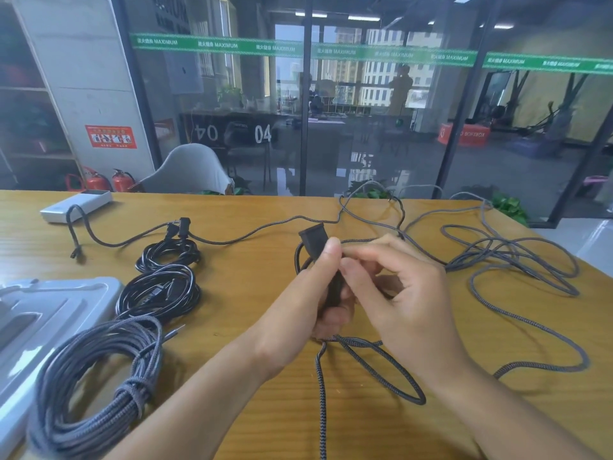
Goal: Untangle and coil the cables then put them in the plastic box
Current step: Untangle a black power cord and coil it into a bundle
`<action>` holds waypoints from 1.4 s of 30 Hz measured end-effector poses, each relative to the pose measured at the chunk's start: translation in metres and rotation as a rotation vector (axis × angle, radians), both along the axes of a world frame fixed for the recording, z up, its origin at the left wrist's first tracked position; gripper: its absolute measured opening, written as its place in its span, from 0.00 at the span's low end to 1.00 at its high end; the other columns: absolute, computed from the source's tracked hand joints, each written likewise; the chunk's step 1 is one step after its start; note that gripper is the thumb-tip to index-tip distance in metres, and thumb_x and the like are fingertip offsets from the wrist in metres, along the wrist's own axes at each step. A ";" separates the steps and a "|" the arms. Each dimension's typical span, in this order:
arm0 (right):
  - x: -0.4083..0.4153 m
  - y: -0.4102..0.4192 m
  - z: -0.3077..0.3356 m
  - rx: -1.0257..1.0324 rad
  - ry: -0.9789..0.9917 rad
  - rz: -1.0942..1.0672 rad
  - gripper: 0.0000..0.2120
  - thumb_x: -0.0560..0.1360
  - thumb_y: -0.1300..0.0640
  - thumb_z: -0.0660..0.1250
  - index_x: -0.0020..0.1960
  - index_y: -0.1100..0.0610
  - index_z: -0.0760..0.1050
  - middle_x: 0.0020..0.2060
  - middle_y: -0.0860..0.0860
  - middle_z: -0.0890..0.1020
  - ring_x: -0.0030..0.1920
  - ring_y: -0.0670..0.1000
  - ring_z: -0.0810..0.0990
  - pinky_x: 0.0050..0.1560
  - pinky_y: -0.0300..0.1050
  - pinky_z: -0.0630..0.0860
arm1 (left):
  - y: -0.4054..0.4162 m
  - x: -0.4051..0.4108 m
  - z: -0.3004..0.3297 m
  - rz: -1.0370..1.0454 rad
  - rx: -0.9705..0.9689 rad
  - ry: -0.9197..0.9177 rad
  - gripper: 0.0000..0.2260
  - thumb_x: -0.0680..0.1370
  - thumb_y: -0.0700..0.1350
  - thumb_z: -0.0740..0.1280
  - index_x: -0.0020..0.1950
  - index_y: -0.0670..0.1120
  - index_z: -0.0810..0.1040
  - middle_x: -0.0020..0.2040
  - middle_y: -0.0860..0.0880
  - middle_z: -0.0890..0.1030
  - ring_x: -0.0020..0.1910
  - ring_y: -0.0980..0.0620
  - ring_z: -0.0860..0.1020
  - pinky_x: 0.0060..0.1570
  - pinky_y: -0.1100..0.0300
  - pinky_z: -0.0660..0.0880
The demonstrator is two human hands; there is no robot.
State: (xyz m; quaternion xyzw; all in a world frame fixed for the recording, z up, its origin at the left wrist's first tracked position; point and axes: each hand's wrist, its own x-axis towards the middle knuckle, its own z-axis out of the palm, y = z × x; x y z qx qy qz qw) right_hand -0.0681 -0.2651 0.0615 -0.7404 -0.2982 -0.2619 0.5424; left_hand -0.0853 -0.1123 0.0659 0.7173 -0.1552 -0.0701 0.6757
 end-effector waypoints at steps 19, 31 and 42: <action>0.016 -0.010 -0.004 -0.415 0.049 0.101 0.12 0.85 0.51 0.61 0.46 0.53 0.79 0.40 0.46 0.81 0.46 0.52 0.80 0.48 0.48 0.75 | 0.029 0.003 0.017 0.398 -0.101 -0.219 0.20 0.88 0.51 0.51 0.41 0.42 0.70 0.28 0.46 0.66 0.30 0.49 0.62 0.30 0.59 0.61; -0.005 0.005 -0.003 -0.488 0.359 0.560 0.13 0.85 0.61 0.63 0.49 0.49 0.84 0.41 0.48 0.86 0.42 0.47 0.83 0.46 0.44 0.78 | 0.026 -0.002 0.023 0.104 -0.419 -0.038 0.18 0.86 0.55 0.52 0.43 0.45 0.65 0.29 0.47 0.67 0.27 0.48 0.66 0.32 0.58 0.68; 0.035 -0.029 -0.006 -0.556 0.122 0.292 0.23 0.75 0.33 0.71 0.31 0.48 0.75 0.28 0.47 0.74 0.30 0.47 0.71 0.34 0.37 0.66 | 0.035 -0.013 0.033 -0.271 -0.463 0.073 0.18 0.84 0.55 0.56 0.36 0.49 0.69 0.24 0.54 0.62 0.23 0.54 0.57 0.25 0.61 0.58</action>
